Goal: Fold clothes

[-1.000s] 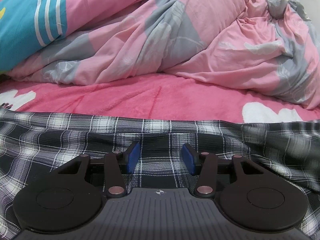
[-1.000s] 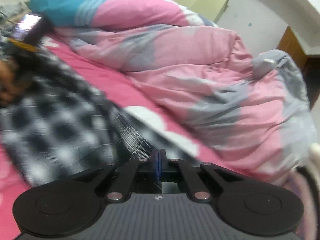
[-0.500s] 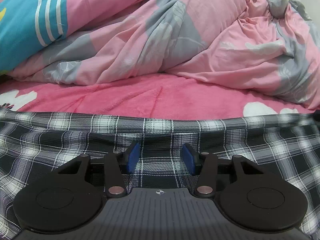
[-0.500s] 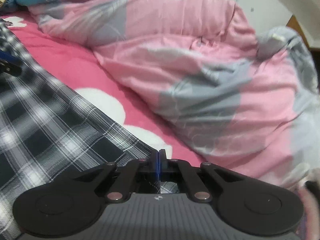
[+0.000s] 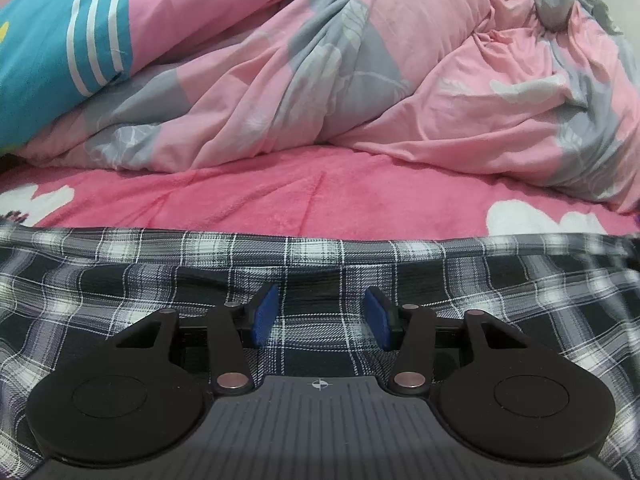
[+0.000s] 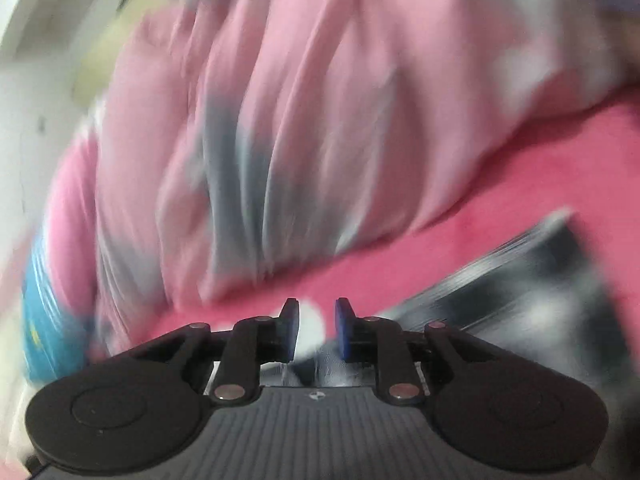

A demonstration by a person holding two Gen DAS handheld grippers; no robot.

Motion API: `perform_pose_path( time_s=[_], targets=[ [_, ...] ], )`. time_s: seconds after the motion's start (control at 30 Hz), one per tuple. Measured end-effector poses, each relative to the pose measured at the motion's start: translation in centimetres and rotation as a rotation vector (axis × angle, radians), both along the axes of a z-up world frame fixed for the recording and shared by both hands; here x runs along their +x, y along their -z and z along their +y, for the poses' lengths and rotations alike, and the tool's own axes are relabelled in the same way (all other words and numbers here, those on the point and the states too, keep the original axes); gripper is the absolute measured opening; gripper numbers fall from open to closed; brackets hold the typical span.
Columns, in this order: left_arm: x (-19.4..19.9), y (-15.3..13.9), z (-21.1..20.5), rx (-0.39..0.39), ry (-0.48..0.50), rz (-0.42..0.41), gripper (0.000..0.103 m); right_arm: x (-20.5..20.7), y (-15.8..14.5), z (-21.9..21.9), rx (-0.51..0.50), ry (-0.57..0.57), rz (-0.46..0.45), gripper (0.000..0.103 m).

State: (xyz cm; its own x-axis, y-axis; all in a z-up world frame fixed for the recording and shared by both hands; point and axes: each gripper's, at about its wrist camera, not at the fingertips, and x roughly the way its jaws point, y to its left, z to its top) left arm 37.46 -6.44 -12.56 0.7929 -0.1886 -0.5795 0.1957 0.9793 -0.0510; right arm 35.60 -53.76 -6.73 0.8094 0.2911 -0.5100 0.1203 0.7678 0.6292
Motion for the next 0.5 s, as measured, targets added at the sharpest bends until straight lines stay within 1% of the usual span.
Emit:
perform_pose_path(
  time_s=[0.03, 0.1, 0.13, 0.2, 0.27, 0.33, 0.37, 0.4, 0.47, 0.5],
  targets=[
    [-0.1, -0.3, 0.1, -0.008, -0.006, -0.005, 0.049, -1.3, -1.0, -0.6, -0.012, 0.012, -0.022, 0.021],
    [-0.9, -1.2, 0.2, -0.011, -0.025, -0.046, 0.050, -4.1, -3.3, 0.1, -0.121, -0.047, -0.037, 0.021],
    [-1.4, -1.9, 0.0, -0.013, -0.027, -0.073, 0.050, -6.0, -4.4, 1.2, -0.199, -0.104, -0.058, 0.021],
    [-2.2, -2.9, -0.8, -0.026, -0.008, -0.099, 0.051, -9.2, -5.5, 4.0, -0.345, -0.233, -0.097, 0.021],
    [-2.5, -3.3, -2.6, -0.017, 0.043, -0.093, 0.051, -12.5, -5.6, 8.2, -0.540, -0.380, -0.140, 0.021],
    [-2.5, -3.1, -5.5, 0.023, 0.099, -0.079, 0.051, -15.2, -4.6, 12.2, -0.720, -0.505, -0.186, 0.021],
    [-2.4, -2.8, -6.9, 0.044, 0.123, -0.068, 0.051, -16.2, -3.9, 13.7, -0.794, -0.551, -0.205, 0.021],
    [-2.3, -2.5, -8.1, 0.058, 0.140, -0.056, 0.051, -16.7, -3.1, 15.1, -0.857, -0.584, -0.220, 0.021],
    [-1.9, -1.7, -10.0, 0.072, 0.158, -0.034, 0.051, -17.0, -1.5, 16.7, -0.927, -0.629, -0.216, 0.021],
    [-1.8, -1.2, -10.7, 0.077, 0.162, -0.024, 0.051, -16.9, -0.9, 17.0, -0.938, -0.643, -0.211, 0.022]
  ],
)
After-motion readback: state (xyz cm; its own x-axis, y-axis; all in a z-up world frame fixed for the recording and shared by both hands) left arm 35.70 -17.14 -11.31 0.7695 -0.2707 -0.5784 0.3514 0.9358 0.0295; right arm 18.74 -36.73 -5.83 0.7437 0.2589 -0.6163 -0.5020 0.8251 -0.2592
